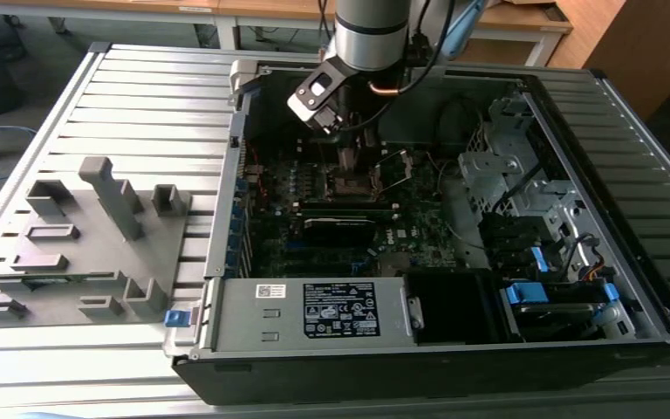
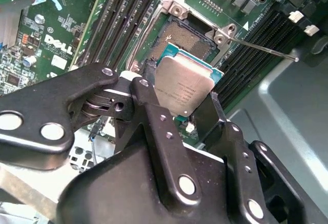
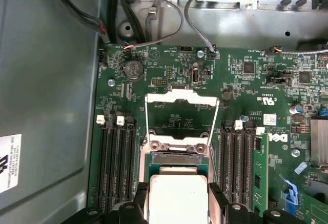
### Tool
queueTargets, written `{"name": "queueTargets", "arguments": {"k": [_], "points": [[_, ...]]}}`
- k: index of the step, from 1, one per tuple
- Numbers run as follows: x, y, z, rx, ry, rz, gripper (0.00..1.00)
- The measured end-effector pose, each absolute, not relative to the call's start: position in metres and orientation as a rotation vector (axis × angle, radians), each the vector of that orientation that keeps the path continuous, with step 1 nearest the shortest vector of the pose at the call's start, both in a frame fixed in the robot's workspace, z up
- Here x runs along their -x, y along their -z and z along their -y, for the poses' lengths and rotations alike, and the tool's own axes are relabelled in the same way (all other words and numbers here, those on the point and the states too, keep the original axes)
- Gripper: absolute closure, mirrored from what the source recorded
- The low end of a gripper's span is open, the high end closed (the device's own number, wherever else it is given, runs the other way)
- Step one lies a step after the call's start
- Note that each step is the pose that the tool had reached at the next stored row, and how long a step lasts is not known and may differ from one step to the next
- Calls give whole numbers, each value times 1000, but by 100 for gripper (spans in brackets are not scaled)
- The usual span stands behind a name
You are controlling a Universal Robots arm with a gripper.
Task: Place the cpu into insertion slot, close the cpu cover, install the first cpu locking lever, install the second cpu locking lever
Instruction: 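Place the cpu into insertion slot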
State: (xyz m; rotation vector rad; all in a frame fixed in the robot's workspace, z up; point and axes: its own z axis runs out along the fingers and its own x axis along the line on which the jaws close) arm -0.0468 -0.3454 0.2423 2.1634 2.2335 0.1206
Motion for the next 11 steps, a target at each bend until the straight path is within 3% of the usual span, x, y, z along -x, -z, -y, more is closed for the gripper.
{"name": "queueTargets", "arguments": {"k": [11], "points": [[47,-241,345,-2164,-121,-2233,46]]}}
